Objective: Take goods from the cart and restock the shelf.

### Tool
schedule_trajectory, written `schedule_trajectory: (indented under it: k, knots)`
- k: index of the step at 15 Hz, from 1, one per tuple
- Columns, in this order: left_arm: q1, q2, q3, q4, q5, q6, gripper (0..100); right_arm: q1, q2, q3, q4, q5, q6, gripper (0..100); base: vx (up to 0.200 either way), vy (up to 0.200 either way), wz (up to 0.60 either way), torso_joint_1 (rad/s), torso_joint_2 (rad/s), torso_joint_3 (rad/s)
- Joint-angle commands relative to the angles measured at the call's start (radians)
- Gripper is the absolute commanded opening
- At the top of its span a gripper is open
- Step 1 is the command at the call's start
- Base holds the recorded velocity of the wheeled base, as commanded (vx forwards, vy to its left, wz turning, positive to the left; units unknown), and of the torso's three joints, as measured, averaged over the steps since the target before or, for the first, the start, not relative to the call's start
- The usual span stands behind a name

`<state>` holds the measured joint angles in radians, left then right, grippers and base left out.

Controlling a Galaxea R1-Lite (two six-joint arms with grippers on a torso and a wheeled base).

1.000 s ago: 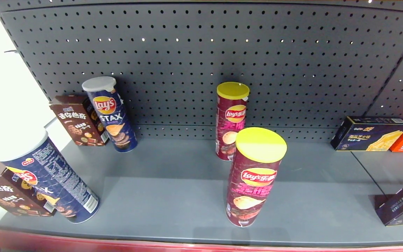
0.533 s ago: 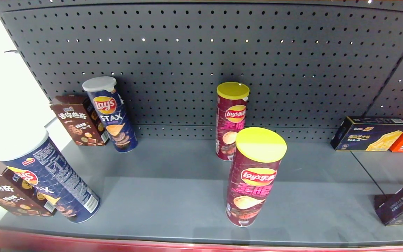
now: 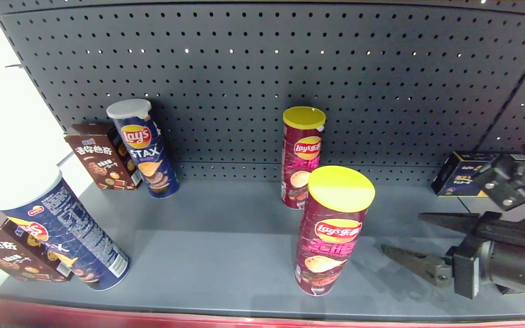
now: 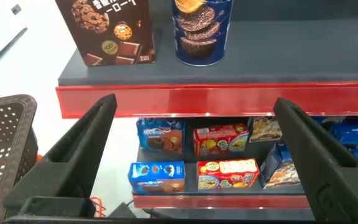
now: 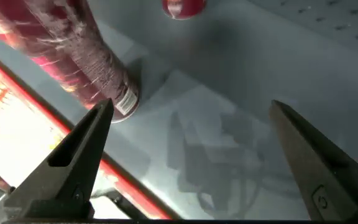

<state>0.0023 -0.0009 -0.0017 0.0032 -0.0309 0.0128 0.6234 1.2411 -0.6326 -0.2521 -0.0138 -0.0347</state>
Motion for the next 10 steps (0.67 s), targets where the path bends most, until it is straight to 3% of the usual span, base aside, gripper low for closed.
schedule_trajectory:
  k: [1, 10]
  knots:
    - [0.001, 0.004, 0.000, 0.000, 0.000, 0.000, 100, 0.029, 0.097, 0.005, -0.003, -0.005, 0.001, 100, 0.000, 0.000, 0.00, 0.000, 0.00, 0.000]
    - [0.001, 0.004, 0.000, 0.000, -0.001, 0.001, 100, 0.030, 0.179, -0.041, -0.006, -0.006, 0.001, 100, 0.000, 0.000, 0.00, 0.000, 0.00, 0.000]
